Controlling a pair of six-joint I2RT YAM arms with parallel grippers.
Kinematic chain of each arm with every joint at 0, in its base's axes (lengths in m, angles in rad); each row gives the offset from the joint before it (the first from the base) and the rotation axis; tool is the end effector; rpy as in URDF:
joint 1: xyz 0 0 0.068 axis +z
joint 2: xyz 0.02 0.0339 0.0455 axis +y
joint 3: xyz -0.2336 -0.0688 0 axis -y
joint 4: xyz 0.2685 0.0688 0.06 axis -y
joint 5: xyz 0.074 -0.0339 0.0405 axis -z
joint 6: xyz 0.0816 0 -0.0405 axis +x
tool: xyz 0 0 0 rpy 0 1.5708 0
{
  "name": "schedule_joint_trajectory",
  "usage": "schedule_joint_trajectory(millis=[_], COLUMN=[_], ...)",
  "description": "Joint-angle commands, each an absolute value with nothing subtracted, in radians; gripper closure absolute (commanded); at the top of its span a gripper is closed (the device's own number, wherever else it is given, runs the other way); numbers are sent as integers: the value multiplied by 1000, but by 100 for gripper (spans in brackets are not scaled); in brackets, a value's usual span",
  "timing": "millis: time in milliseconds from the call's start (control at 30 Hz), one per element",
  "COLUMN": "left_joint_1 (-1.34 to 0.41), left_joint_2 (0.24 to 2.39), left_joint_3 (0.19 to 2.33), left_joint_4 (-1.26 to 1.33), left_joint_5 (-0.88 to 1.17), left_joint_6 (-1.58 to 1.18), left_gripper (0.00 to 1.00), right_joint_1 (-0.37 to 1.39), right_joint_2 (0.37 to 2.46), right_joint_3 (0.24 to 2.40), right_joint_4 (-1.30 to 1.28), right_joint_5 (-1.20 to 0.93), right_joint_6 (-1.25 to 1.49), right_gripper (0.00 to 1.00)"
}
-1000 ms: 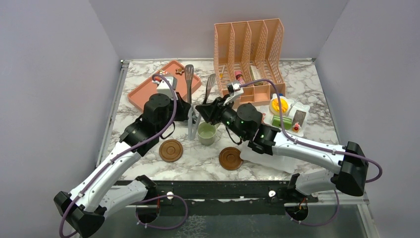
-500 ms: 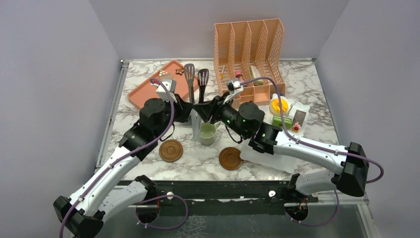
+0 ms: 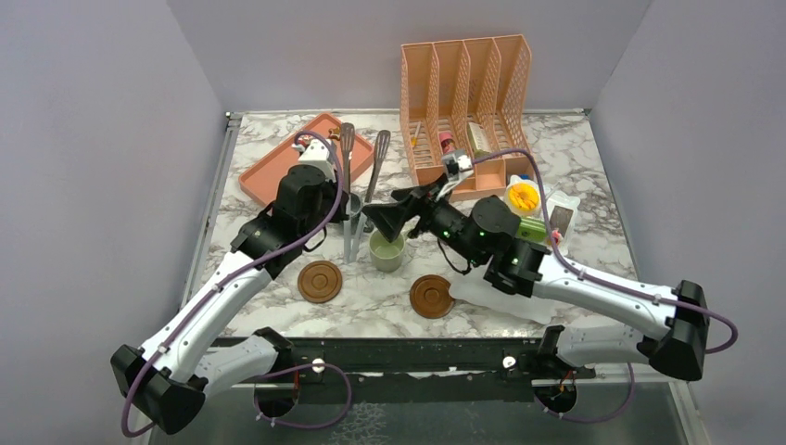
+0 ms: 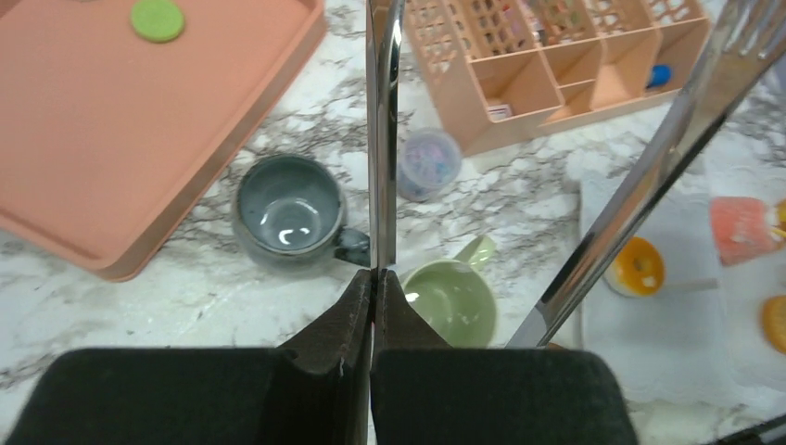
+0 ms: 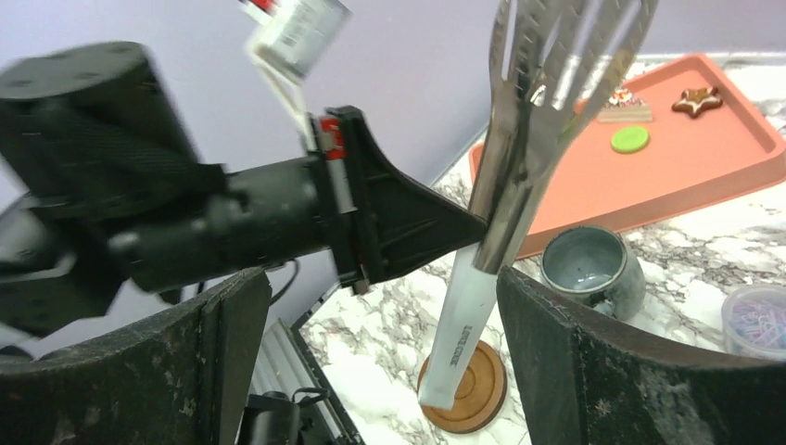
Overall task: Serve the afternoon tea
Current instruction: Place the clamp at the center of the board.
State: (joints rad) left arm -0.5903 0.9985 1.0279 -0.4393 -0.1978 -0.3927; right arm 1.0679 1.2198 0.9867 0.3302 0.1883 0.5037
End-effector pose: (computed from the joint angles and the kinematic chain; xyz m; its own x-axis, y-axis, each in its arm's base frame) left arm 0.2593 -0.1544 0.3164 -0.4574 -0.1452 -0.8773 0.2392 0.9301 -0.2786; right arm 0.1908 0.3153 0.3442 -0.3312 0.3817 -0.8629 -0.6977 0.5166 0.4963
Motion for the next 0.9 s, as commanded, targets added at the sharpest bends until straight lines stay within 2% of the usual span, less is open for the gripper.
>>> schedule_joint_trajectory(millis=[0, 167, 400, 600, 867], left_joint_1=[-548, -476, -235, -21, 259], left_joint_2=[1021, 1052, 1065, 1047, 1134], left_joint_3=[1069, 1069, 1055, 980, 880], left_joint_4=[-527, -578, -676, -661, -621], left_joint_5=[-285, -339, -285, -294, -264], left_joint_6=[-352, -335, -408, -432, -390], left_gripper=[100, 100, 100, 100, 100], right_joint_1=[1075, 1075, 1075, 1075, 1075], right_joint_2=[1118, 1034, 960, 933, 887], right_joint_3=[945, 926, 898, 892, 862], right_joint_4=[330, 303, 296, 267, 251], right_joint_5=[193, 209, 207, 206, 201], right_joint_6=[486, 457, 447, 434, 436], right_gripper=[1, 0, 0, 0, 0])
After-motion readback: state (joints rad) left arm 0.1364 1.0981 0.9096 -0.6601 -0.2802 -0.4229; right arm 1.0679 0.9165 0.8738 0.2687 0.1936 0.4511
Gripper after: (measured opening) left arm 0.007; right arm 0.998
